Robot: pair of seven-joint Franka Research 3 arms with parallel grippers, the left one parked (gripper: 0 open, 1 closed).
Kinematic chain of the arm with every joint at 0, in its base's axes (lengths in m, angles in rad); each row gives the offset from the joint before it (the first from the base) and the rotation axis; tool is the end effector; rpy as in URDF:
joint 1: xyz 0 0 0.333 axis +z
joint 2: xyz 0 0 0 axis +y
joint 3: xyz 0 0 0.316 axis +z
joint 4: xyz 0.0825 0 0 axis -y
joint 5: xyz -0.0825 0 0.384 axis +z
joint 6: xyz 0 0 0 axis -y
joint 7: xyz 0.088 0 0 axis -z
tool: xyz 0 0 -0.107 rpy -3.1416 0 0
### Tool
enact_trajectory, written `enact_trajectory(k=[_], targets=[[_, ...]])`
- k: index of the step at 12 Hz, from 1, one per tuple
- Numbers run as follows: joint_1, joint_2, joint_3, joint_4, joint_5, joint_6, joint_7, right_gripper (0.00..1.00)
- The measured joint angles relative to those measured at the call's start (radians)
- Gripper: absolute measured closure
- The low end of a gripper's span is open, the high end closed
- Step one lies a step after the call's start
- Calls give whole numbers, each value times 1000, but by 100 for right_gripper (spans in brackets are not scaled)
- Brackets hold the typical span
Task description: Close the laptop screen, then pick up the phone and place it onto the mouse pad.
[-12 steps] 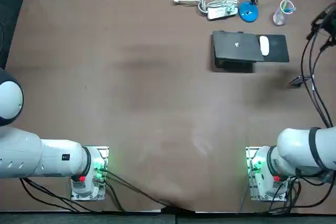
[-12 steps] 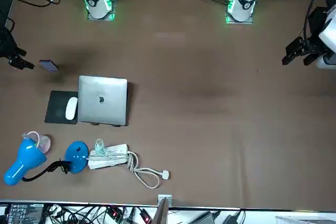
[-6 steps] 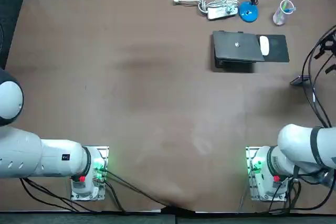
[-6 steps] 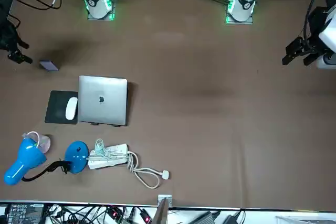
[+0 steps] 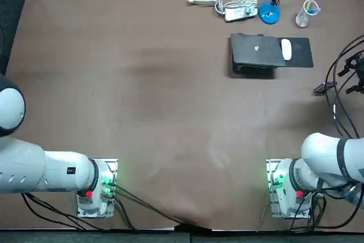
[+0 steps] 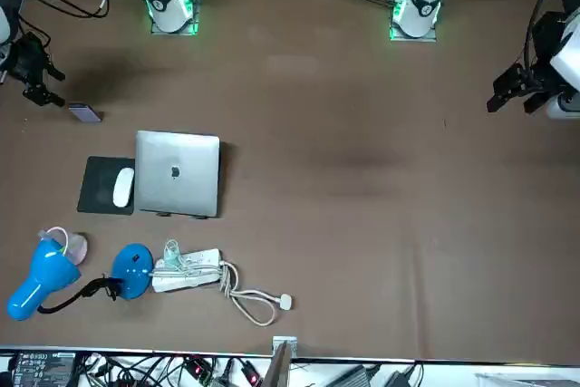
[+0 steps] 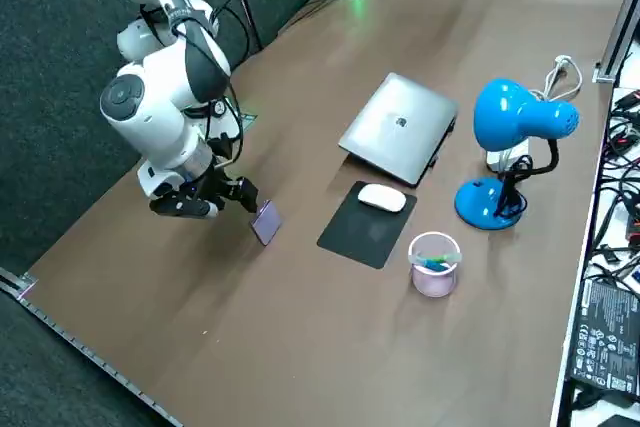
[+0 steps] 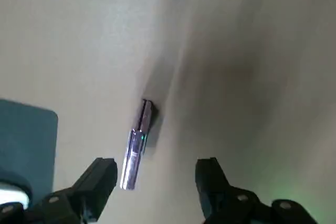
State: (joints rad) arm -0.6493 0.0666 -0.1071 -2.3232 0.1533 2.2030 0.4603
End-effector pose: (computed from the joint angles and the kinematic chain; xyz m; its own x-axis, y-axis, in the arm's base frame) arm 0.3619 -0.3345 0.2976 0.2434 -0.9463 -0.2129 -0.9686 -0.2485 -0.0030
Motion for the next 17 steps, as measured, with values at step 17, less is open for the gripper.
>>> enact_trajectory(k=[17], targets=[[-1, 86, 15, -42, 147, 106, 66, 10]])
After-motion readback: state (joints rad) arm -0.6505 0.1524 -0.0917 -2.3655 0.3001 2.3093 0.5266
